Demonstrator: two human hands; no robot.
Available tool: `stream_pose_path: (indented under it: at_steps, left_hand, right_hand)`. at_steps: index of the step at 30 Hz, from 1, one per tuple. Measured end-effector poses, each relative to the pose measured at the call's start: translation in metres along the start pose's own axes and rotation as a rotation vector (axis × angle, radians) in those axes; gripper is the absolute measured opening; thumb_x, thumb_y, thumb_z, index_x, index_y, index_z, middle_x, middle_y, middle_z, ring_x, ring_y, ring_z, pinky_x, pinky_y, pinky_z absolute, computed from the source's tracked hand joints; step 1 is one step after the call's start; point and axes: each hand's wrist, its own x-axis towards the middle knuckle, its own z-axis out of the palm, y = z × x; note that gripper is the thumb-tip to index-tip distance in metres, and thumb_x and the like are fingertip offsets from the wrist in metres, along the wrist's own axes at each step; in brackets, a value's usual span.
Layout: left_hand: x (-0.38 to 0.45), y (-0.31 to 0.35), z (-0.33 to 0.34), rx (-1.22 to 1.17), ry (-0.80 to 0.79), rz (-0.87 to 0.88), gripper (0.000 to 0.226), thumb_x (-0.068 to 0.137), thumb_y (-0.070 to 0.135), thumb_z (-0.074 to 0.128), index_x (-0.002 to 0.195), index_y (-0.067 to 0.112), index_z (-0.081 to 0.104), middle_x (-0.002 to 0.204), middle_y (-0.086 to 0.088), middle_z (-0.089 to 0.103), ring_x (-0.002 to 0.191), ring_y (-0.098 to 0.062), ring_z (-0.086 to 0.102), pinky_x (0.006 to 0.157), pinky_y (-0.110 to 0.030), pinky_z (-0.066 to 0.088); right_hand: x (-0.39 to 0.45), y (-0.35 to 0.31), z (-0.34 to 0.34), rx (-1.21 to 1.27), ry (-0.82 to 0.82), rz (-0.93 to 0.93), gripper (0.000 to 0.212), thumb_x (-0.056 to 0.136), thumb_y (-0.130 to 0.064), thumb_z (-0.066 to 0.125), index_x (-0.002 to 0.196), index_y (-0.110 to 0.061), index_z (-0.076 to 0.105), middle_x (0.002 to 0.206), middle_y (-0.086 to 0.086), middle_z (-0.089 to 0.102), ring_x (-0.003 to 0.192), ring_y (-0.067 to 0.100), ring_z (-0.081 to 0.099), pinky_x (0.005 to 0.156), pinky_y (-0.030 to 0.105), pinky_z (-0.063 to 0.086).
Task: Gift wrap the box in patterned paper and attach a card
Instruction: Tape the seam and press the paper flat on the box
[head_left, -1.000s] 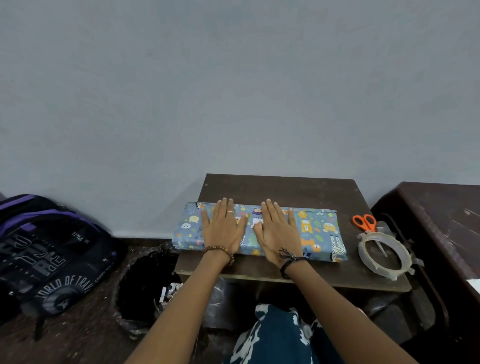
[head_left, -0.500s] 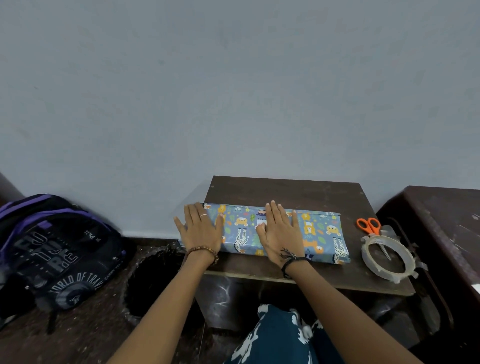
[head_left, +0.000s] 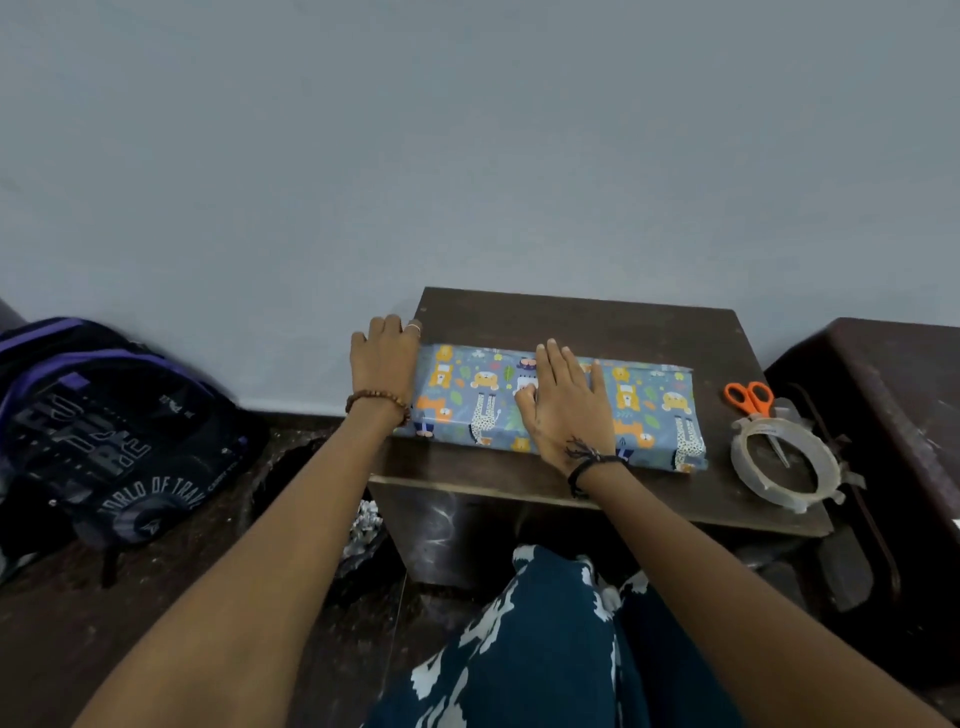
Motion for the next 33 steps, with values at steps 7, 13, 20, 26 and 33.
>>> stream_pose_path:
  at_steps: [7, 13, 20, 26, 33]
  left_hand:
    - [-0.005, 0.005, 0.004, 0.125, 0.059, -0.011, 0.034, 0.091, -0.001, 0.039, 0.122, 0.009, 0.048, 0.119, -0.009, 0.047, 0.111, -0.028, 0.043, 0.087, -0.039, 0.034]
    - [-0.007, 0.006, 0.004, 0.149, 0.065, -0.028, 0.03, 0.091, 0.0, 0.041, 0.12, 0.008, 0.049, 0.115, -0.009, 0.048, 0.107, -0.027, 0.043, 0.085, -0.039, 0.035]
    - [-0.015, 0.024, -0.011, 0.232, -0.137, -0.022, 0.032, 0.095, 0.005, 0.033, 0.123, 0.008, 0.05, 0.127, -0.009, 0.045, 0.119, -0.028, 0.041, 0.104, -0.05, 0.029]
    - [-0.025, 0.059, -0.027, 0.19, -0.102, 0.072, 0.045, 0.098, 0.021, 0.027, 0.139, 0.005, 0.035, 0.151, -0.014, 0.024, 0.143, -0.027, 0.01, 0.116, -0.048, 0.008]
    - [-0.03, 0.105, 0.004, -0.431, -0.111, 0.236, 0.046, 0.102, 0.023, 0.018, 0.147, 0.012, 0.02, 0.154, -0.001, 0.021, 0.144, -0.013, 0.01, 0.118, -0.034, 0.002]
  right_hand:
    - [-0.002, 0.001, 0.005, -0.021, 0.027, 0.007, 0.057, 0.098, -0.037, 0.02, 0.149, -0.011, 0.013, 0.157, 0.004, 0.013, 0.144, 0.017, 0.008, 0.116, 0.04, 0.001]
    - [-0.003, -0.001, 0.006, -0.033, 0.038, 0.013, 0.063, 0.092, -0.039, 0.012, 0.148, -0.01, 0.014, 0.156, 0.005, 0.013, 0.144, 0.018, 0.01, 0.116, 0.041, 0.002]
    - [-0.002, -0.003, 0.003, -0.006, 0.021, -0.002, 0.065, 0.088, -0.04, 0.008, 0.149, -0.016, 0.013, 0.156, 0.008, 0.012, 0.144, 0.02, 0.009, 0.116, 0.043, 0.002]
    - [0.0, -0.002, 0.003, 0.011, 0.031, 0.0, 0.054, 0.097, -0.037, 0.021, 0.148, -0.018, 0.017, 0.156, 0.009, 0.013, 0.144, 0.021, 0.01, 0.116, 0.044, 0.002]
    - [0.0, 0.001, -0.001, -0.035, -0.056, -0.032, 0.061, 0.097, -0.039, 0.026, 0.149, -0.011, 0.007, 0.157, 0.009, 0.0, 0.145, 0.02, -0.002, 0.117, 0.046, -0.002]
